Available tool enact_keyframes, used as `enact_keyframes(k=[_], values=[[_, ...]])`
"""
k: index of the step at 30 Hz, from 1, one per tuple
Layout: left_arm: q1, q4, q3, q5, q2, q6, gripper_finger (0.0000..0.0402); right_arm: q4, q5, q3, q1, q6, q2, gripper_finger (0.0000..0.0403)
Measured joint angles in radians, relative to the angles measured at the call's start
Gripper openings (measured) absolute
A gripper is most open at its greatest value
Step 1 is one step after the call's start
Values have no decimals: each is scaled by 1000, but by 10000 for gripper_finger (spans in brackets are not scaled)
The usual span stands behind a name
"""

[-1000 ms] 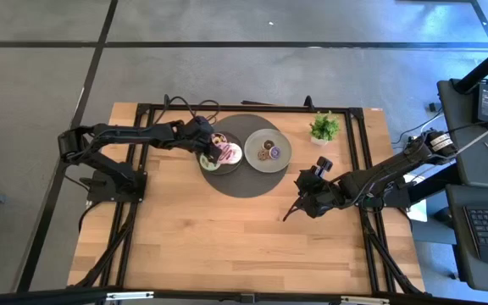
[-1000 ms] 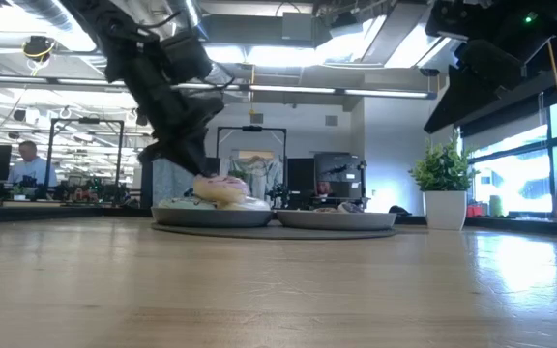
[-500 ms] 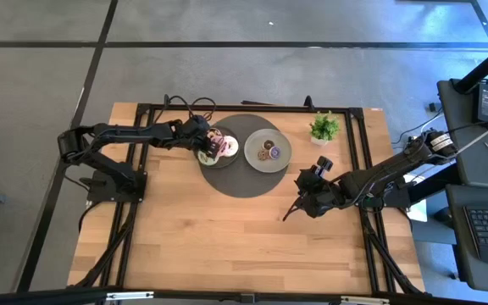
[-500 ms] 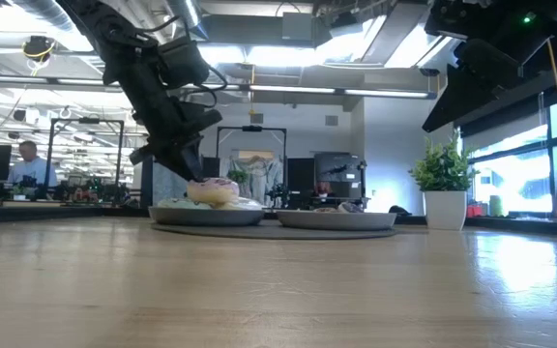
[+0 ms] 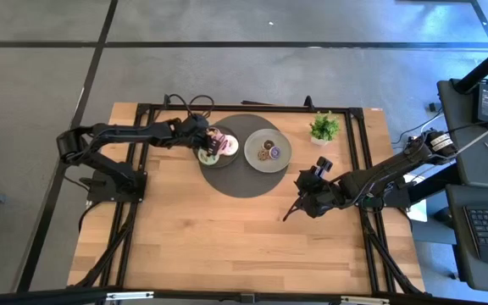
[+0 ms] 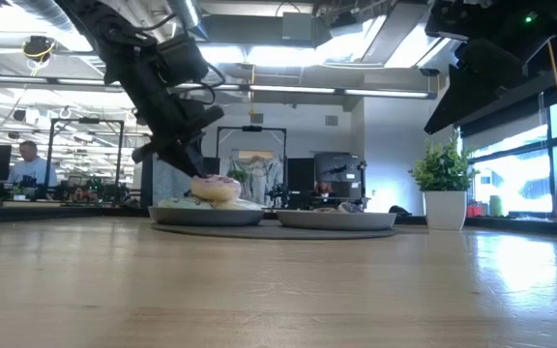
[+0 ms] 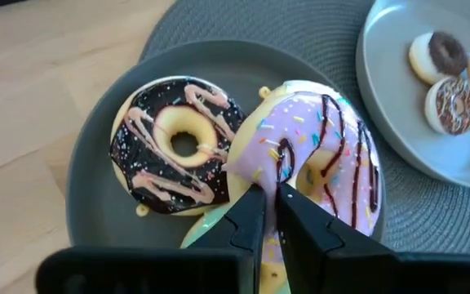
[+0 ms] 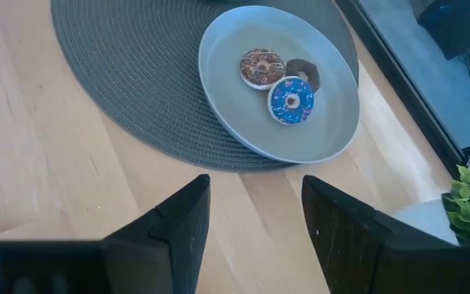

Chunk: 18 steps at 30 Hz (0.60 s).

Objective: Pick & Place donuts
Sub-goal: Put the big pink doughnut on the dark gray plate

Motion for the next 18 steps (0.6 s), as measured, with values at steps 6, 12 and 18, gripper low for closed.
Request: enact_keyframes(k=[6,12,18], values=[[32,-21,0,14,-16,4,28,0,-2,0,0,0,0,196],[39,-61,0,-1,-16,16,28,3,-35,0,0,0,0,196],[39,-73,0,-54,-16,18,41,4,-48,0,0,1,0,196]])
